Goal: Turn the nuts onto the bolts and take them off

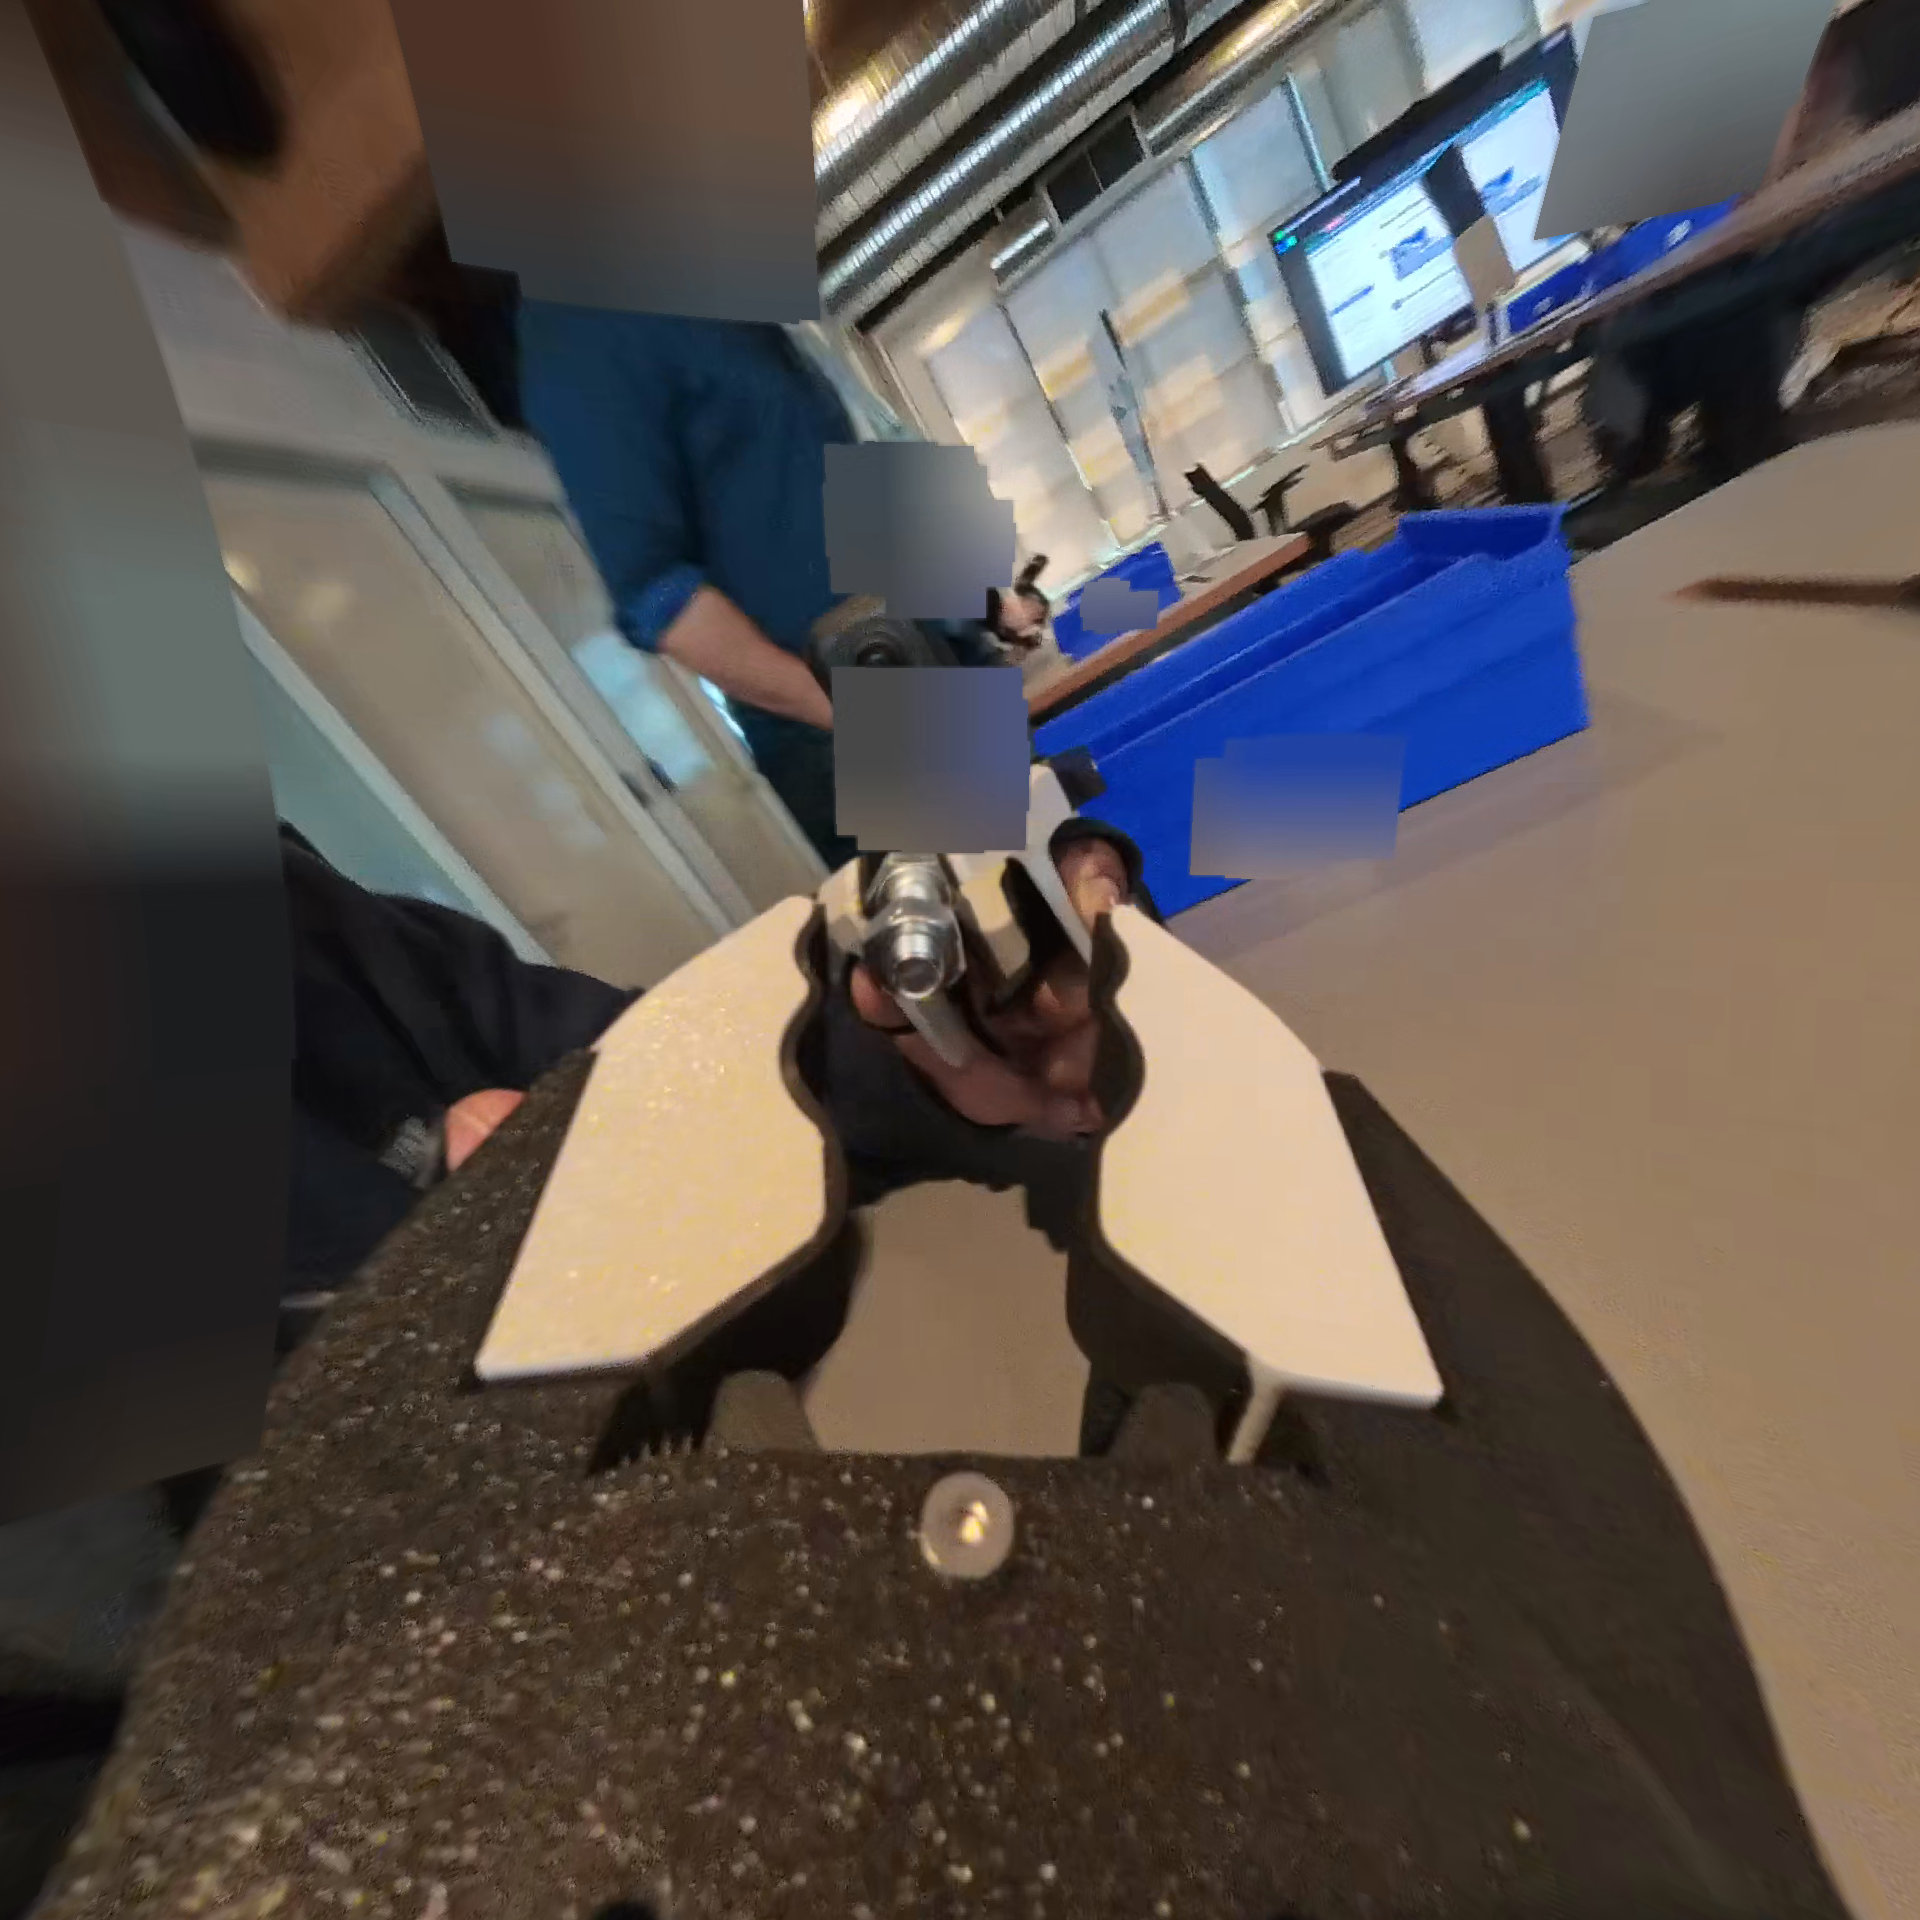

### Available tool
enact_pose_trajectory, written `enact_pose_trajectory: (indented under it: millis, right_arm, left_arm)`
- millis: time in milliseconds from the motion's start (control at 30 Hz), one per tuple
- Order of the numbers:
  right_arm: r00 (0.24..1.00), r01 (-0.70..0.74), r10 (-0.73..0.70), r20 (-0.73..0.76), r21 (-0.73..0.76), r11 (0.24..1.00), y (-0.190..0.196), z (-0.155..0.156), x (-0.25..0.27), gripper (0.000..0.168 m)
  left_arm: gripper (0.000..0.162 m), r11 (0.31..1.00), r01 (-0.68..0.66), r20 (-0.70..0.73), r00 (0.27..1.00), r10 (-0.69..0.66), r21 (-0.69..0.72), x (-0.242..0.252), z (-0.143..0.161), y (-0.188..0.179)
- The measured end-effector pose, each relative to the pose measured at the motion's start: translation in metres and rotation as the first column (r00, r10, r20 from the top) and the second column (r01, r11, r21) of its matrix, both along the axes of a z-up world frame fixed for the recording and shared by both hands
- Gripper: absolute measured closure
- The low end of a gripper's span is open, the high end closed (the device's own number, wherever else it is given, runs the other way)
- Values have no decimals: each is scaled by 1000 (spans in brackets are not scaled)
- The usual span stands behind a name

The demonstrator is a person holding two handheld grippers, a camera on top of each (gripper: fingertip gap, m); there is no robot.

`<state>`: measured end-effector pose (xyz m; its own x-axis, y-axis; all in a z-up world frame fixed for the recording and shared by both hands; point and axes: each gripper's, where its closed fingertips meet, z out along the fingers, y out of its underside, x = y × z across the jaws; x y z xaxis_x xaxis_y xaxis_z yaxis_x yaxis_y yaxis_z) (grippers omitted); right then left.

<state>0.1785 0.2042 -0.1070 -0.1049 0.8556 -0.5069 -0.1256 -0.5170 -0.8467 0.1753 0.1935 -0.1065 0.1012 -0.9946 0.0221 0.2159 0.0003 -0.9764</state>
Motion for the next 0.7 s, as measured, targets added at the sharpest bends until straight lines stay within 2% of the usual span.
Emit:
enact_pose_trajectory:
  millis: [167, 233, 300, 433, 533, 600, 700]
  right_arm:
    - [993, -107, 95, -69, -190, 976, -3, -3, -3, 134]
    - [990, -127, 114, -81, -184, 975, -6, -3, -2, 152]
    - [993, -110, 103, -57, -132, 985, -7, -3, -2, 152]
    - [999, -38, 37, 15, 80, 996, -8, -2, 0, 153]
    - [992, 34, -70, 101, 324, 946, -7, -6, 0, 154]
    - [974, 71, -170, 152, 505, 860, -6, -9, 1, 154]
    - [929, 88, -322, 180, 740, 667, -5, -12, 2, 154]
  left_arm:
    - [146, 997, -23, -65, 997, 28, 78, 4, -5, -3]
    - [145, 994, -45, -93, 994, 55, 103, 6, -8, -2]
    - [145, 996, -39, -93, 995, 46, 84, 6, -9, -1]
    - [146, 999, 20, -39, 999, -21, -40, 7, -8, 0]
    - [146, 971, 118, 24, 993, -115, -208, 8, -11, 2]
    - [146, 930, 180, 73, 984, -165, -320, 9, -14, 4]
    - [146, 898, 221, 119, 975, -189, -382, 10, -16, 5]
